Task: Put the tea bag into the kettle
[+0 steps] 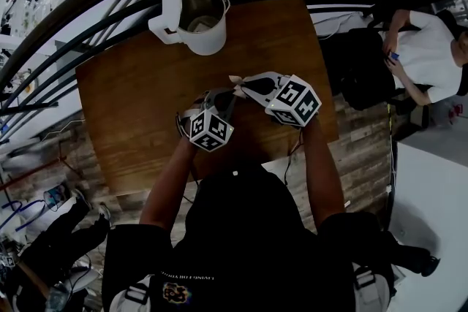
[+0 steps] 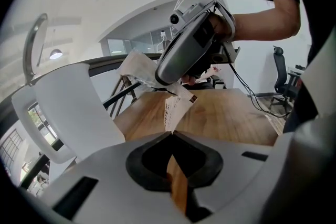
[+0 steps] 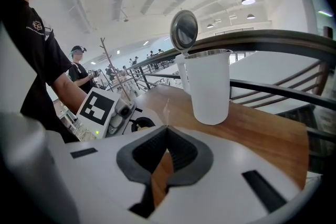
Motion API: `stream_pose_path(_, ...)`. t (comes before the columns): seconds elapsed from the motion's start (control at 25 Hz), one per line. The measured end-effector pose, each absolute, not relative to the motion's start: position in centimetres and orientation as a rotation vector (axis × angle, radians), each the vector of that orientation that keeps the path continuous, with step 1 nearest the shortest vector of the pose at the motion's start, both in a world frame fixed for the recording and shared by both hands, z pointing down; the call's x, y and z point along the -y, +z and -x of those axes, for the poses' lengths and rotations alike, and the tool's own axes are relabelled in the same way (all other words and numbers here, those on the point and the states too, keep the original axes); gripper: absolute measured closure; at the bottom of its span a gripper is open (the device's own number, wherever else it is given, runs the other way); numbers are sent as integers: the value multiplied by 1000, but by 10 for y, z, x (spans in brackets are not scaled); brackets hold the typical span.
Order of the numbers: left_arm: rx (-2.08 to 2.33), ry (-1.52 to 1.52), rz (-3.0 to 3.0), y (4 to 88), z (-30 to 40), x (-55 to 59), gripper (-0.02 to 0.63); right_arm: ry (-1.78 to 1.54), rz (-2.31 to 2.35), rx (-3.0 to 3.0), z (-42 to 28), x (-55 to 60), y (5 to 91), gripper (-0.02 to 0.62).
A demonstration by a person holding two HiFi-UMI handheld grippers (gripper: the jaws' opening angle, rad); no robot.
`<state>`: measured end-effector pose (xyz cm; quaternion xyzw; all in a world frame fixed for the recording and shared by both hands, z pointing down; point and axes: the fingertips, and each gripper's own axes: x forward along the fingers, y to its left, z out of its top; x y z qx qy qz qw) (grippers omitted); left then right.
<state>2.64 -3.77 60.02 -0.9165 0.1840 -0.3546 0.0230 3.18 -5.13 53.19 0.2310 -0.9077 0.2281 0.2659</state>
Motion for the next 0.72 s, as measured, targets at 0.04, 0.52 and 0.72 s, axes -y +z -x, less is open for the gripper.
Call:
stream_pose_path(0.04, -567, -1098, 2841, 600, -26, 37, 600, 616, -633, 2449, -33, 52, 532, 580)
stream_pose_path(0.52, -571, -1113, 2851, 603, -17, 38, 601, 613, -688, 2444, -36, 57, 534, 578)
stream_pose_path(0.72, -576, -1111, 2869, 599, -14, 40, 601, 610, -706, 2439, -38, 57, 534, 578)
